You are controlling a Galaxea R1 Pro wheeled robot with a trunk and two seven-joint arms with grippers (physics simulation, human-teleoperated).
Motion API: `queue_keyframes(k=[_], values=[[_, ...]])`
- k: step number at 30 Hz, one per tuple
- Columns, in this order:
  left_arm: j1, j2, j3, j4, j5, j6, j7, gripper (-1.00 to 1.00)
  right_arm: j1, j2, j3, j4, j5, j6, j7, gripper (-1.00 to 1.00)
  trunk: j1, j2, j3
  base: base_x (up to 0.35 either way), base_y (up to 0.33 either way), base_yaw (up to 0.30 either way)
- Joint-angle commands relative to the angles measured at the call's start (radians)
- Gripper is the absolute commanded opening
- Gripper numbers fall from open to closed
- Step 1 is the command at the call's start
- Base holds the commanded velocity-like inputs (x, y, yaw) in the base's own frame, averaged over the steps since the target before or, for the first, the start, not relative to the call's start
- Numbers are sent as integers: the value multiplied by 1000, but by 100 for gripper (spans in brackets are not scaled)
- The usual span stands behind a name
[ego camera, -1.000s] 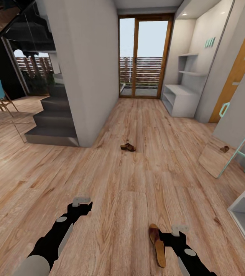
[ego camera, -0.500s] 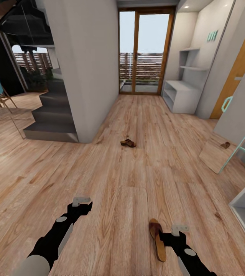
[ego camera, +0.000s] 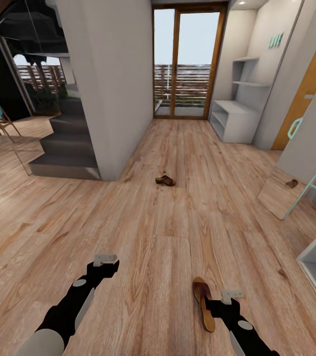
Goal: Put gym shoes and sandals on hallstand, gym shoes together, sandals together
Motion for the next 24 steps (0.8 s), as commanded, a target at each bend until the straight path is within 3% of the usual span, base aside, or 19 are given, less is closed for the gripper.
queue_keyframes(k=[1,21,24], values=[[0,0,1,-2,2,6,-3,100,0,0,-1,0,0,-1,1,100,4,-8,-6,0,0,0],[0,0,1,-2,2,6,-3,100,0,0,-1,0,0,-2,1,100,80,-148,-100,0,0,0],[0,0,1,-2,2,6,-3,100,0,0,-1,0,0,-2,1,100,82,-148,-117,0,0,0]])
